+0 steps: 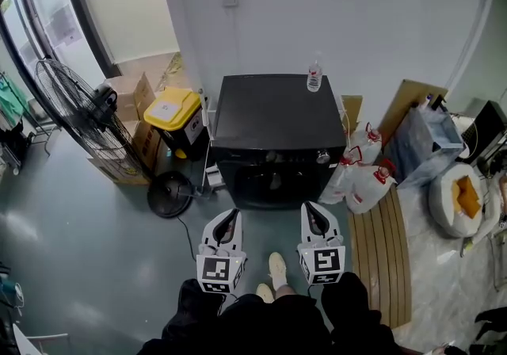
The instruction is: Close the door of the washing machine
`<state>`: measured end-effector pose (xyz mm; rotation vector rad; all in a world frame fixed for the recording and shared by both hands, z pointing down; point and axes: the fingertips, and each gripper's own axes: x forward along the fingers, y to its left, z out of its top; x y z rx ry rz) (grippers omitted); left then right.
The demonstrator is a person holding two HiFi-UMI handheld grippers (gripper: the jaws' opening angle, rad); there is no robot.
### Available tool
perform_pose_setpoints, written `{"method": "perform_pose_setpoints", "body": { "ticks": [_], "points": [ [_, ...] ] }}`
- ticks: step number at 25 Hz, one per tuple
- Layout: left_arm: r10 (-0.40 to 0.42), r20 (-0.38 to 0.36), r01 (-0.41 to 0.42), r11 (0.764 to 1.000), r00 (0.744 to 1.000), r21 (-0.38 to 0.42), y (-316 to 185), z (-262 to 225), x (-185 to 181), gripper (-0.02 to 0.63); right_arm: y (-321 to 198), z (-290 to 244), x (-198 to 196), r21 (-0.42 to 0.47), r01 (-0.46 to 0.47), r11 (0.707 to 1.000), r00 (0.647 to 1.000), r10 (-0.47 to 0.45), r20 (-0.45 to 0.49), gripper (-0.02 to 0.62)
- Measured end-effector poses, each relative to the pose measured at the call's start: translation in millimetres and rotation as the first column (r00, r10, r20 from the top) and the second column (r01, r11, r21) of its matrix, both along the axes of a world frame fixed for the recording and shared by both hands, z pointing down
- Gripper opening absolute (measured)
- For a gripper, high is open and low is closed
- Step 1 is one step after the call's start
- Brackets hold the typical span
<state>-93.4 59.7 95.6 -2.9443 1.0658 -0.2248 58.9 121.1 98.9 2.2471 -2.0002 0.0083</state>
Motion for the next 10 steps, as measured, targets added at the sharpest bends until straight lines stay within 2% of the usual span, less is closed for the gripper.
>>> {"method": "perform_pose_setpoints", "body": {
  "ticks": [10],
  "points": [
    [0.007, 0.001, -0.007, 1.000, 1.000, -0.002, -3.3, 6.3, 3.9, 0.031, -1.9, 6.0, 3.9, -0.002, -0.007, 1.000, 1.000, 0.007, -0.002, 0.016]
  ]
}}
